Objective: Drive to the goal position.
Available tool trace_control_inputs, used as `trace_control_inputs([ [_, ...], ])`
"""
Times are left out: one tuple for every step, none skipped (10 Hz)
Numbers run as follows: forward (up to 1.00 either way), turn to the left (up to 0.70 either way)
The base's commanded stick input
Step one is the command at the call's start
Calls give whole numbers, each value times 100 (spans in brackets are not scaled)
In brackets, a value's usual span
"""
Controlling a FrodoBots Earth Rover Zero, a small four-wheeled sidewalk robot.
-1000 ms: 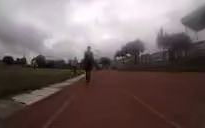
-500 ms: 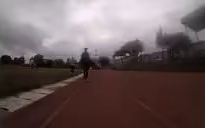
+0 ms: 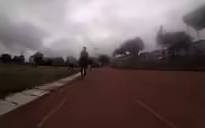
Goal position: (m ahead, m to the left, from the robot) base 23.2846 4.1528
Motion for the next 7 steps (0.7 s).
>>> trace_control_inputs([
  [70, 0],
  [70, 0],
  [70, 1],
  [70, 5],
  [70, 9],
  [70, 5],
  [70, 0],
])
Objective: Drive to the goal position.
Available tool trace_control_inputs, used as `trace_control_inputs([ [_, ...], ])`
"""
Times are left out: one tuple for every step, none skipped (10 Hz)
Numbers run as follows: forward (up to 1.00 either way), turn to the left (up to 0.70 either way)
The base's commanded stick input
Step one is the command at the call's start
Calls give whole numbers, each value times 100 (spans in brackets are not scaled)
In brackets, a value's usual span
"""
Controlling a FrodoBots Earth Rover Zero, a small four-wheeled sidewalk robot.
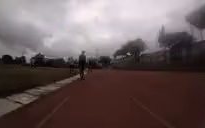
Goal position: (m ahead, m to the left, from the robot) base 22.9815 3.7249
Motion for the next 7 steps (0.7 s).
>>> trace_control_inputs([
  [70, 1],
  [70, 1],
  [70, 8],
  [70, 11],
  [70, 5],
  [70, 4],
  [70, 5],
])
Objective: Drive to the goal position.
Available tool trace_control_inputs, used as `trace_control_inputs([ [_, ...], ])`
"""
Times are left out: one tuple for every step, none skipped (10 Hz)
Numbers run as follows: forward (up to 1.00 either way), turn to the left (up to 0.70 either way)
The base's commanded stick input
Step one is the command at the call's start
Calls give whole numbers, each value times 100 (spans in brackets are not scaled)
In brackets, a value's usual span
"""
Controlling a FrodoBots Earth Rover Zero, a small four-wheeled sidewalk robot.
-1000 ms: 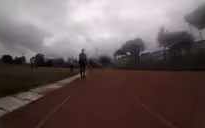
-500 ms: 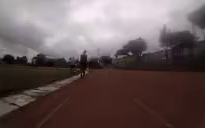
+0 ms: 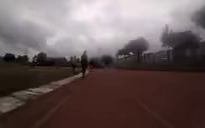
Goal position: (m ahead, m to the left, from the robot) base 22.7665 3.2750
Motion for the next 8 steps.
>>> trace_control_inputs([
  [70, 6],
  [70, 7],
  [70, 7],
  [70, 8],
  [70, 7],
  [70, 5],
  [70, 4],
  [70, 4],
])
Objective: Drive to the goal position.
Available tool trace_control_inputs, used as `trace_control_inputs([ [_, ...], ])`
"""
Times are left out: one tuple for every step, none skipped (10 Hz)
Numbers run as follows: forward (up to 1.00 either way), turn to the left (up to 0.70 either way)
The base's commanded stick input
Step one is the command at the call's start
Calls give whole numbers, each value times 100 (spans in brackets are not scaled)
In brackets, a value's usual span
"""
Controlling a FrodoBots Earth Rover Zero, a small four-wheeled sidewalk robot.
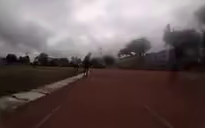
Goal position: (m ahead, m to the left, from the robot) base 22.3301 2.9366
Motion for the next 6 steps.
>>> trace_control_inputs([
  [70, 6],
  [70, 5],
  [70, 5],
  [70, 4],
  [70, 3],
  [70, 2],
])
